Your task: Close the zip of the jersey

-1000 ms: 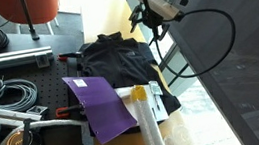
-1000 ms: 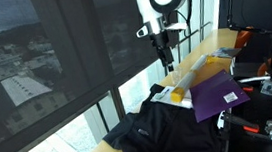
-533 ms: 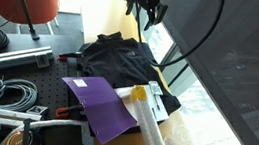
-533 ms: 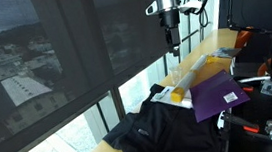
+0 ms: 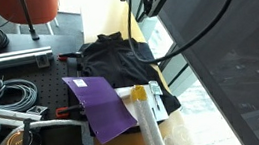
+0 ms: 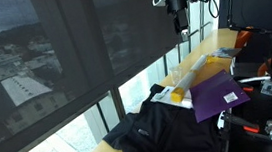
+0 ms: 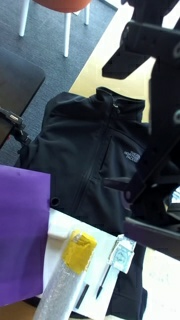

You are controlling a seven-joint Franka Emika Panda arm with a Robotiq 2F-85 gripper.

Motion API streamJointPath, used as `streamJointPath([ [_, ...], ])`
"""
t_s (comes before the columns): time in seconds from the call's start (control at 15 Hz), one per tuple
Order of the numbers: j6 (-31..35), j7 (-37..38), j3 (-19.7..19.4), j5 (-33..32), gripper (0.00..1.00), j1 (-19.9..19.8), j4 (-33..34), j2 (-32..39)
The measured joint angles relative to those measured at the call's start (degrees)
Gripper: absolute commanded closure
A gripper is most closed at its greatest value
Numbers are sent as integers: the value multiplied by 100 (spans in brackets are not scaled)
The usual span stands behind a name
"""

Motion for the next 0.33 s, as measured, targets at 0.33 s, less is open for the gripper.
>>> streamJointPath([
  [0.33, 3, 3, 2, 0, 0, 54, -45, 9],
])
